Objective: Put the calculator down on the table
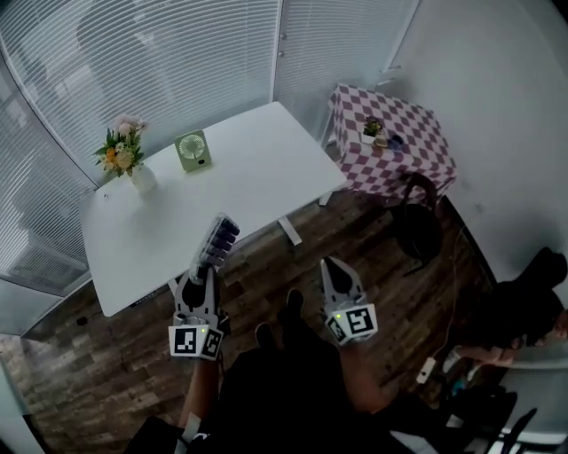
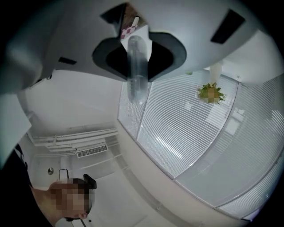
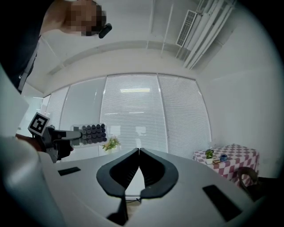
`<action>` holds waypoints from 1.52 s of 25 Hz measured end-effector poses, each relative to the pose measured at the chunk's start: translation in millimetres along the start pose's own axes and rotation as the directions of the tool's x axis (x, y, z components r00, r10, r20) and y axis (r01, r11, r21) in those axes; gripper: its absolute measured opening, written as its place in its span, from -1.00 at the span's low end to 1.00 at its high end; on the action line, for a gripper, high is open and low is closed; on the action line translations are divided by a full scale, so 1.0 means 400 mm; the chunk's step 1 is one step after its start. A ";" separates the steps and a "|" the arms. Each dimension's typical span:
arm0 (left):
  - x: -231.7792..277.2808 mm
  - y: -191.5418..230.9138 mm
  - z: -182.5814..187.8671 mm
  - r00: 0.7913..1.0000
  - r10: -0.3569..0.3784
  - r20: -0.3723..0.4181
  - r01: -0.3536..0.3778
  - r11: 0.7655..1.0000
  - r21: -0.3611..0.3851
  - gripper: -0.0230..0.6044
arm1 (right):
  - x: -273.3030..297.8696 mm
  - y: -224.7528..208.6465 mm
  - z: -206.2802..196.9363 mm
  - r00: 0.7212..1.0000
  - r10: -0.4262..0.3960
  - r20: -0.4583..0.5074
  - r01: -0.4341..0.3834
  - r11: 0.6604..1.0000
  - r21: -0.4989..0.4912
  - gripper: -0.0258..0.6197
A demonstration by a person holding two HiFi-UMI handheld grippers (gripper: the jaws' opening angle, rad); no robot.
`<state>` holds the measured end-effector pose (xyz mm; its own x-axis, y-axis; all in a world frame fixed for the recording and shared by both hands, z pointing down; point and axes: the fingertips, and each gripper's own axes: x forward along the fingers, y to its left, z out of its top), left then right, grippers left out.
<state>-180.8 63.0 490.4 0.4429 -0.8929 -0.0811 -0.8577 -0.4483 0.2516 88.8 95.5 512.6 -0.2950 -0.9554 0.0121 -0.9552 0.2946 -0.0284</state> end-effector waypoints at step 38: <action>0.561 0.109 0.033 0.994 0.101 0.039 -0.102 0.994 0.032 -0.61 | 0.570 -0.339 0.040 0.992 0.128 0.013 -0.128 0.991 0.032 -0.90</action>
<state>-122.2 -157.6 470.6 0.3436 -0.9345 -0.0927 -0.9063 -0.3559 0.2280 151.4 -162.5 503.1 -0.4141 -0.9102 -0.0048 -0.9083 0.4136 -0.0620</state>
